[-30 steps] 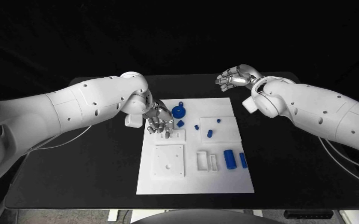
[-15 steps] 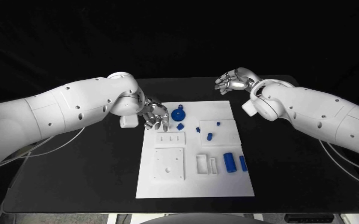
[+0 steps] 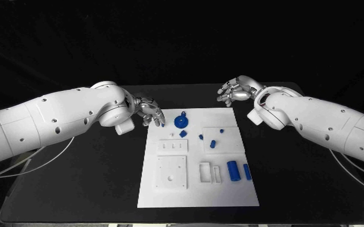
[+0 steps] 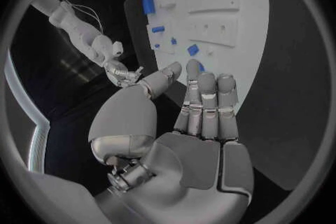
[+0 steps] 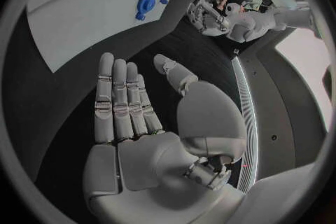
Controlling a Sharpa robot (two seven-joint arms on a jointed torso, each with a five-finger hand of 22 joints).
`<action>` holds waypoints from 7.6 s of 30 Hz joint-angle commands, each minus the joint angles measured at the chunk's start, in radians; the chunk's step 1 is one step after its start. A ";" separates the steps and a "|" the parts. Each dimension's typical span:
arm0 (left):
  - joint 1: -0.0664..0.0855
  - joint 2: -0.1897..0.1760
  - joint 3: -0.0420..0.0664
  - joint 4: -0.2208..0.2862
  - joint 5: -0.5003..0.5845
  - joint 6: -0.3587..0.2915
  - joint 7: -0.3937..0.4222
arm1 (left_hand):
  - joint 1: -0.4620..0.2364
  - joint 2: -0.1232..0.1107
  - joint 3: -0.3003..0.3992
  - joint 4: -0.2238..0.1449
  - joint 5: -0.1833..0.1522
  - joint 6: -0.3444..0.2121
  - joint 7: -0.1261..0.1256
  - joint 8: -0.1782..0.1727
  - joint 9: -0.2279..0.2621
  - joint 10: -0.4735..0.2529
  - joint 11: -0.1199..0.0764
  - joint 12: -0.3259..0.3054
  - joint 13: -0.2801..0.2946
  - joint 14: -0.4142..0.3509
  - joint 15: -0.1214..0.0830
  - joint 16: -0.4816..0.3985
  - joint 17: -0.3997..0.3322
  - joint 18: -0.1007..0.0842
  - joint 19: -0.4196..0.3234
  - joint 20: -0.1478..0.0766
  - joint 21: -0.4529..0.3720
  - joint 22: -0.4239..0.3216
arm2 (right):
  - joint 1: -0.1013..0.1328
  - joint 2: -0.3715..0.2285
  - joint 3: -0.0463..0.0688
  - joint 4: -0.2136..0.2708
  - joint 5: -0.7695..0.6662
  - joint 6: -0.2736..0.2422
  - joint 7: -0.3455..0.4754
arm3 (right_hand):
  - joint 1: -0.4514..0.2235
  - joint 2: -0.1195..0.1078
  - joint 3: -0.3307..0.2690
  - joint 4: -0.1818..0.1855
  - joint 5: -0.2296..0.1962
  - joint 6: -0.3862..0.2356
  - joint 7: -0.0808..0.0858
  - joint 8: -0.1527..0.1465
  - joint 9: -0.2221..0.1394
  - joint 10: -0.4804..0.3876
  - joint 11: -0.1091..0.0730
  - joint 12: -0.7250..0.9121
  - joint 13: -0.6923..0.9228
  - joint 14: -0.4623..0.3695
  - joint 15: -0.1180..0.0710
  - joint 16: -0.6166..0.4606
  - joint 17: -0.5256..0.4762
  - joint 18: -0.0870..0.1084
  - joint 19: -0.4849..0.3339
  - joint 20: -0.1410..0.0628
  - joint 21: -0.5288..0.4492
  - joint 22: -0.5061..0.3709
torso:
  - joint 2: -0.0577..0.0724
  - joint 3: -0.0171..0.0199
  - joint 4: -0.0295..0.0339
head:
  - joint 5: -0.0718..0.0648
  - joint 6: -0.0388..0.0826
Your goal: Assemble the parts on the task board
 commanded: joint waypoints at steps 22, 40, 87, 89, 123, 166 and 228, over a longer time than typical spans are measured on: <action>-0.024 -0.091 -0.025 0.091 0.092 -0.292 0.319 | 0.127 -0.014 -0.039 0.048 -0.003 0.022 0.018 -0.007 -0.092 -0.026 0.046 -0.105 -0.043 -0.016 0.031 -0.136 -0.057 -0.022 -0.033 -0.014 -0.089 -0.046 | -0.002 0.062 -0.014 0.160 -0.608 0.033 -0.287 | -0.015 -0.037 0.106 0.042 -0.089 0.081 -0.051 -0.001 0.042 -0.010 -0.058 0.653 0.620 0.098 -0.126 0.584 0.556 0.016 0.198 -0.224 0.655 0.544 | 0.003 0.0011 0.0002 | 0.010 0.029; -0.026 -0.097 -0.030 0.106 0.079 -0.296 0.340 | 0.134 -0.004 -0.041 0.058 -0.002 0.026 0.017 -0.010 -0.108 -0.018 0.044 -0.113 -0.044 -0.012 0.029 -0.141 -0.054 -0.024 -0.030 -0.017 -0.093 -0.047 | -0.022 0.143 -0.048 0.186 -0.748 0.078 -0.409 | -0.016 -0.095 0.198 0.127 -0.226 0.117 -0.063 0.008 0.067 0.002 -0.069 0.630 0.677 0.107 -0.137 0.571 0.587 0.016 0.201 -0.230 0.664 0.557 | 0.004 -0.0001 -0.0013 | 0.013 0.034; -0.026 -0.088 -0.031 0.137 0.026 -0.293 0.341 | 0.135 -0.002 -0.046 0.070 -0.002 0.019 0.021 -0.014 -0.124 -0.015 0.046 -0.123 -0.045 -0.011 0.030 -0.148 -0.051 -0.027 -0.029 -0.018 -0.098 -0.046 | -0.111 0.301 -0.072 0.068 -0.858 0.067 -0.538 | -0.179 -0.133 0.154 0.325 -0.230 0.170 -0.090 0.022 0.095 0.045 -0.096 0.604 0.724 0.151 -0.162 0.579 0.629 0.016 0.219 -0.250 0.684 0.572 | 0.003 0.0014 -0.0007 | 0.019 0.024; -0.026 -0.088 -0.031 0.137 0.027 -0.293 0.341 | 0.134 -0.002 -0.046 0.071 -0.002 0.019 0.022 -0.015 -0.125 -0.015 0.046 -0.124 -0.045 -0.011 0.030 -0.149 -0.051 -0.027 -0.029 -0.018 -0.099 -0.046 | -0.112 0.303 -0.072 0.068 -0.858 0.065 -0.536 | -0.178 -0.134 0.155 0.325 -0.230 0.170 -0.091 0.022 0.095 0.045 -0.096 0.603 0.725 0.150 -0.162 0.578 0.628 0.016 0.219 -0.250 0.684 0.572 | 0.003 0.0016 -0.0009 | 0.019 0.024; -0.026 -0.082 -0.031 0.132 0.045 -0.273 0.328 | 0.131 -0.003 -0.050 0.084 -0.002 0.009 0.026 -0.018 -0.135 -0.017 0.048 -0.132 -0.046 -0.011 0.032 -0.154 -0.048 -0.028 -0.029 -0.018 -0.103 -0.046 | -0.124 0.336 -0.097 0.022 -0.910 0.034 -0.526 | -0.042 -0.116 0.212 0.194 -0.230 0.180 -0.091 0.012 0.102 0.056 -0.097 0.576 0.747 0.148 -0.162 0.556 0.628 0.016 0.215 -0.238 0.681 0.571 | 0.002 0.0021 -0.0020 | 0.019 0.020; -0.026 -0.087 -0.033 0.131 0.050 -0.256 0.316 | 0.134 -0.006 -0.052 0.090 -0.002 -0.002 0.030 -0.020 -0.143 -0.022 0.050 -0.140 -0.047 -0.011 0.034 -0.157 -0.046 -0.028 -0.029 -0.017 -0.106 -0.045 | -0.124 0.322 -0.097 0.035 -0.847 -0.009 -0.485 | -0.185 -0.132 0.136 0.153 0.013 0.133 -0.067 -0.040 0.096 0.046 -0.074 0.536 0.799 0.137 -0.142 0.521 0.645 0.016 0.206 -0.232 0.664 0.568 | 0.002 0.0016 -0.0013 | 0.020 0.020; -0.026 -0.085 -0.033 0.131 0.051 -0.244 0.314 | 0.130 0.000 -0.056 0.105 -0.002 -0.009 0.032 -0.018 -0.150 -0.021 0.050 -0.144 -0.046 -0.001 0.033 -0.148 -0.035 -0.026 -0.021 -0.018 -0.101 -0.039 | -0.129 0.330 -0.117 0.012 -0.936 -0.013 -0.432 | 0.027 -0.110 0.301 0.102 -0.212 0.172 -0.074 -0.038 0.118 0.066 -0.080 0.517 0.830 0.143 -0.145 0.511 0.669 0.016 0.207 -0.220 0.669 0.582 | 0.002 0.0016 -0.0026 | 0.026 0.011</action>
